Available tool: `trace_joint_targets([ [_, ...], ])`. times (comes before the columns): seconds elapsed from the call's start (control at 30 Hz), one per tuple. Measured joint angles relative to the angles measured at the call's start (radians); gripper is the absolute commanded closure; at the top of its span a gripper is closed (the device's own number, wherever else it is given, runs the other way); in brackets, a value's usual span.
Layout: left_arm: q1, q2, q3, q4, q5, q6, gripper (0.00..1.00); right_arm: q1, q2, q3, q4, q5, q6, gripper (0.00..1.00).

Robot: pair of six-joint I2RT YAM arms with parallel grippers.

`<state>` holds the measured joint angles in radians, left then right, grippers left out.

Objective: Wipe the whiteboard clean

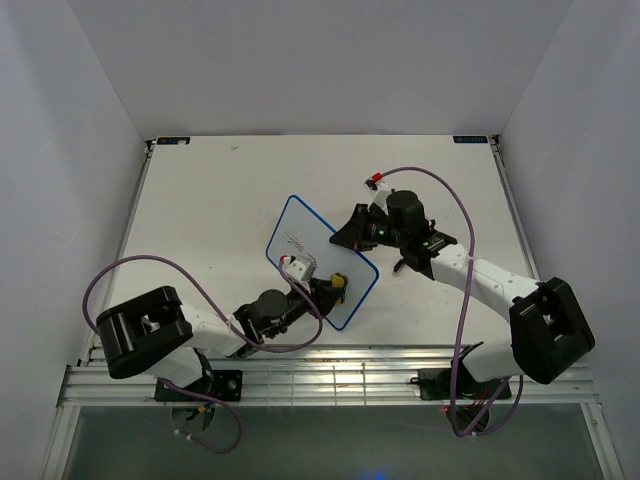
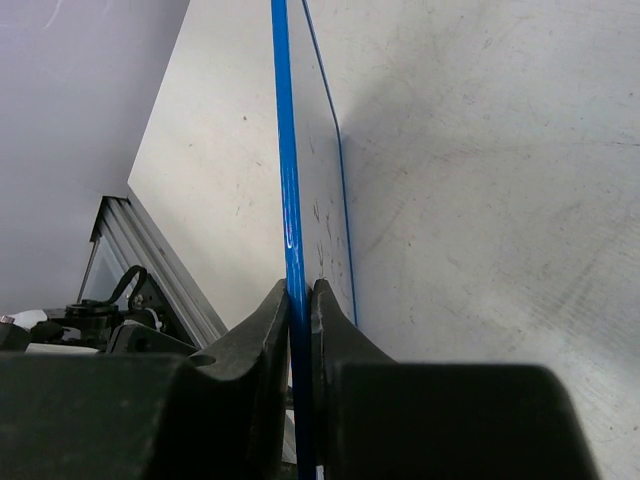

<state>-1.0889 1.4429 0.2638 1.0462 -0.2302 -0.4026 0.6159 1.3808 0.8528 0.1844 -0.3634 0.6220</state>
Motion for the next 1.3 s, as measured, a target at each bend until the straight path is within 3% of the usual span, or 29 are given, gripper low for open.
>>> trace_joint_targets([
  [0.43, 0.008, 0.0, 0.055, -0.081, -0.093, -0.018, 1.0, -0.009, 0.0, 0.0, 0.035, 0.021, -0.001, 0.92],
  [0.67, 0.134, -0.017, 0.055, -0.101, -0.072, -0.097, 1.0, -0.012, -0.031, -0.033, 0.085, 0.051, -0.009, 0.92],
  [1.0, 0.284, -0.041, 0.05, -0.178, -0.039, -0.148, 1.0, 0.001, -0.061, -0.06, -0.004, 0.056, -0.048, 0.92],
  [1.3, 0.438, 0.054, 0.112, -0.192, 0.056, -0.202, 1.0, 0.001, -0.099, -0.076, -0.026, 0.085, -0.065, 0.92],
])
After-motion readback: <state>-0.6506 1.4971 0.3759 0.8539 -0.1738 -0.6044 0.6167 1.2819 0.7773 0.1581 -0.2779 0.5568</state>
